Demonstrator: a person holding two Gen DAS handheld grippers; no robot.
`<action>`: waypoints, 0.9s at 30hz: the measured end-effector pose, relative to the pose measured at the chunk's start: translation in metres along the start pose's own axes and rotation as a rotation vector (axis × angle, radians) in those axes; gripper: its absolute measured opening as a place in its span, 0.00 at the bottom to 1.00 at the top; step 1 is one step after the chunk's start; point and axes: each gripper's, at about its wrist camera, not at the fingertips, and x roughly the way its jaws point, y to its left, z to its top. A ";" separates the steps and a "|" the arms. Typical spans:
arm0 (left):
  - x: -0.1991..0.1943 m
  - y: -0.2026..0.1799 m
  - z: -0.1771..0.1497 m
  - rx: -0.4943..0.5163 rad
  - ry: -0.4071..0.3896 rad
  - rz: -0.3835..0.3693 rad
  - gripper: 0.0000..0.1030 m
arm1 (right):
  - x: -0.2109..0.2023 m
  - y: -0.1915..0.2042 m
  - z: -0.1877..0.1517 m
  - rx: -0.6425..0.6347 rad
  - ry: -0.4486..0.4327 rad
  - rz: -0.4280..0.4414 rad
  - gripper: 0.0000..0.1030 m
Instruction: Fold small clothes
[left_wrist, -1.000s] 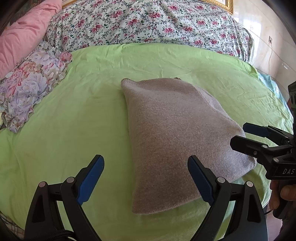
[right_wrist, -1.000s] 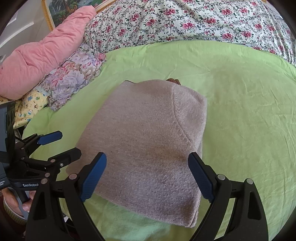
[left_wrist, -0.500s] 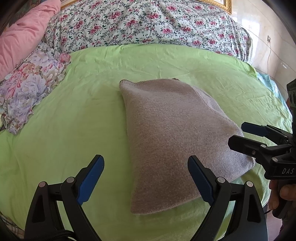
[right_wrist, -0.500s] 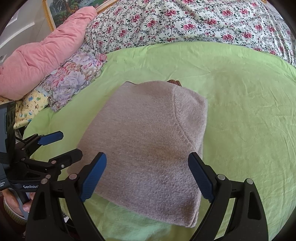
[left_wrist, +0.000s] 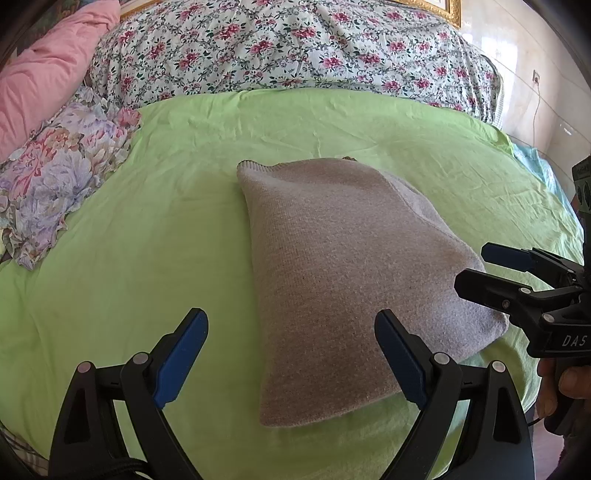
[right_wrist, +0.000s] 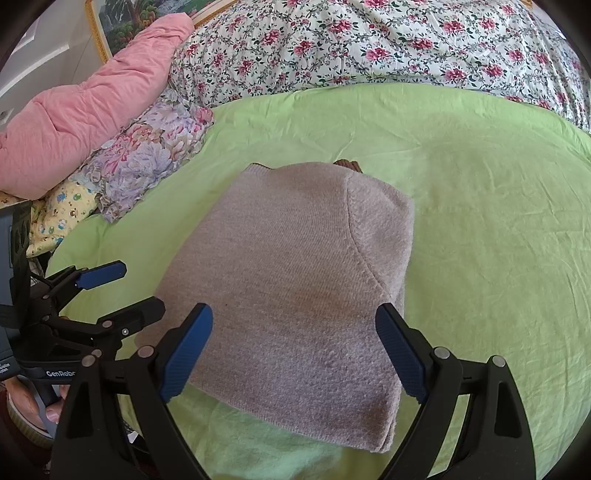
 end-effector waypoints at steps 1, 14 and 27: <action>0.000 0.000 0.000 0.000 -0.001 0.000 0.89 | 0.000 0.000 0.000 0.000 0.000 0.001 0.87; -0.001 -0.001 0.003 0.011 -0.007 0.001 0.89 | -0.001 -0.001 0.002 -0.001 -0.001 0.000 0.87; -0.001 0.000 0.005 0.007 -0.011 0.002 0.89 | -0.003 -0.004 0.004 0.002 -0.005 -0.001 0.87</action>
